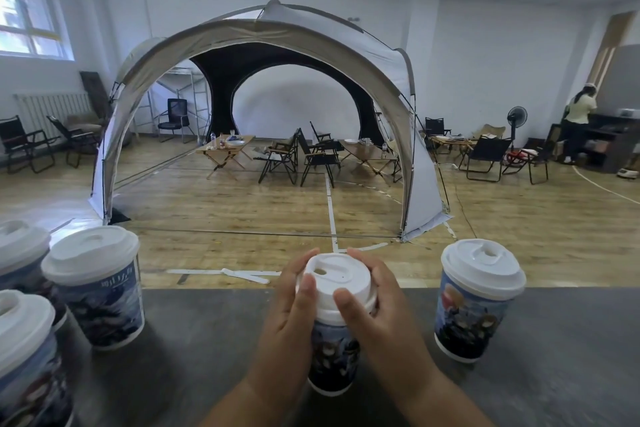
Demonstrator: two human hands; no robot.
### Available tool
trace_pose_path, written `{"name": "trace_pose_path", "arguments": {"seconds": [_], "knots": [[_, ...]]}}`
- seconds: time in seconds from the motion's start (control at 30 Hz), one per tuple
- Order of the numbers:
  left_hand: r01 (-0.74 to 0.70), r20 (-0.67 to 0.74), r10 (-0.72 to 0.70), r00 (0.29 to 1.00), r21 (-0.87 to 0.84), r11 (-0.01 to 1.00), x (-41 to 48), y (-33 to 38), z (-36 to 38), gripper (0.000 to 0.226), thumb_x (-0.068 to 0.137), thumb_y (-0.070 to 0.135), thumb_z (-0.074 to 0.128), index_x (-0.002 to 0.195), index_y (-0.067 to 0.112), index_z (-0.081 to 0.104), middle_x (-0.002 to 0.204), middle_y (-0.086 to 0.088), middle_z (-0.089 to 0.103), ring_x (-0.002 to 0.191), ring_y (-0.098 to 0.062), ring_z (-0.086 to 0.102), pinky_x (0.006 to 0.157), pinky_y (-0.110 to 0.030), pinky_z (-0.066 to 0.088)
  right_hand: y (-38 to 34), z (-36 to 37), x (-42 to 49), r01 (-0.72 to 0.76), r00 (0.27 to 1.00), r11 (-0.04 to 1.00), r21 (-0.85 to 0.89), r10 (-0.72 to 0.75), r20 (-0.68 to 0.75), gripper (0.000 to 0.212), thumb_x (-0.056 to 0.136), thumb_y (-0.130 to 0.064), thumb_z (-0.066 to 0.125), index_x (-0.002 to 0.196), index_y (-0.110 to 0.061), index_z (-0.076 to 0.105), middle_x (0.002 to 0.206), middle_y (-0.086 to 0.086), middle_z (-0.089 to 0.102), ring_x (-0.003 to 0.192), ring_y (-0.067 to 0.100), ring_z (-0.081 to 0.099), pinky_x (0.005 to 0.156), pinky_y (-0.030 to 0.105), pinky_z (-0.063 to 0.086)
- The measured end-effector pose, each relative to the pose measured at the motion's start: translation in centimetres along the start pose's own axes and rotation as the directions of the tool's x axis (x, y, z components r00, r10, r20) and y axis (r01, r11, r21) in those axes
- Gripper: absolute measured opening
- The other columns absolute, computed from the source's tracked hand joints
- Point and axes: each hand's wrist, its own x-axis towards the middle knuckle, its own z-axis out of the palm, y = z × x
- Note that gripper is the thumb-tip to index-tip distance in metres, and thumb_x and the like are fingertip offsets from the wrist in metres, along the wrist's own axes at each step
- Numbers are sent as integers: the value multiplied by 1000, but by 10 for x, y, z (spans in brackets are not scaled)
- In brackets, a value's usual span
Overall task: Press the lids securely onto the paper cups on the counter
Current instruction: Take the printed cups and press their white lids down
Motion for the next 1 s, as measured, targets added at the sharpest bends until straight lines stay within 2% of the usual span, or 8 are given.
{"name": "trace_pose_path", "arguments": {"seconds": [0.2,0.43,0.53,0.6,0.73,0.87,0.93,1.0], "knots": [[36,24,-35,999,-23,999,-2,-1,-1,41,83,33,47,121,24,56,107,-2,70,92,-13,71,66,-20,55,1,-3,1,0,1000,995,98,-2,18,82,59,-83,68,125,-35,56,122,-9,64,114,13,63,96,43,54],[119,51,-117,992,-40,992,3,-6,-6,67,75,71,59,130,31,54,127,-3,63,117,-22,62,95,-40,52,0,-20,9,-22,991,999,46,16,134,72,71,-79,58,132,-41,51,134,-17,55,125,2,54,107,34,46],[88,53,-86,995,-36,995,6,-10,-8,45,86,48,56,123,22,56,115,1,69,105,-12,66,78,-22,55,-5,-24,11,3,995,998,64,-9,96,43,89,-58,46,131,-48,48,136,-19,48,126,-4,48,103,18,43],[46,51,-47,998,8,999,6,-12,-8,43,83,45,62,119,23,56,106,5,71,95,-9,67,69,-18,53,-9,-22,10,47,999,998,41,-47,10,38,92,-52,44,128,-45,52,128,-12,55,120,1,53,101,22,46],[-28,65,22,998,89,996,2,-15,-4,40,80,33,58,118,28,50,101,20,68,92,2,65,69,-15,52,-21,-17,4,23,999,995,-95,-20,27,59,77,-75,43,126,-43,52,129,-20,52,121,-8,48,103,16,42],[28,66,-31,997,44,999,1,-17,-3,54,75,58,59,125,42,46,109,17,69,93,0,66,67,-17,53,-29,-14,-4,-75,995,981,-178,85,49,103,65,-77,69,149,-33,29,141,-16,37,130,0,40,106,20,40],[76,78,-74,994,-17,997,2,-18,-5,63,77,74,51,128,38,48,115,8,70,96,-8,68,73,-22,56,-31,-12,-6,-90,994,975,-202,99,38,91,67,-68,73,141,-36,33,137,-15,41,126,1,43,102,20,42],[86,70,-83,994,-40,995,4,-17,-6,56,86,62,39,128,27,51,117,-4,69,99,-14,69,74,-25,57,-31,-13,-6,-78,996,977,-198,85,29,73,74,-56,77,133,-38,37,131,-15,46,119,-1,48,97,18,45]]}}
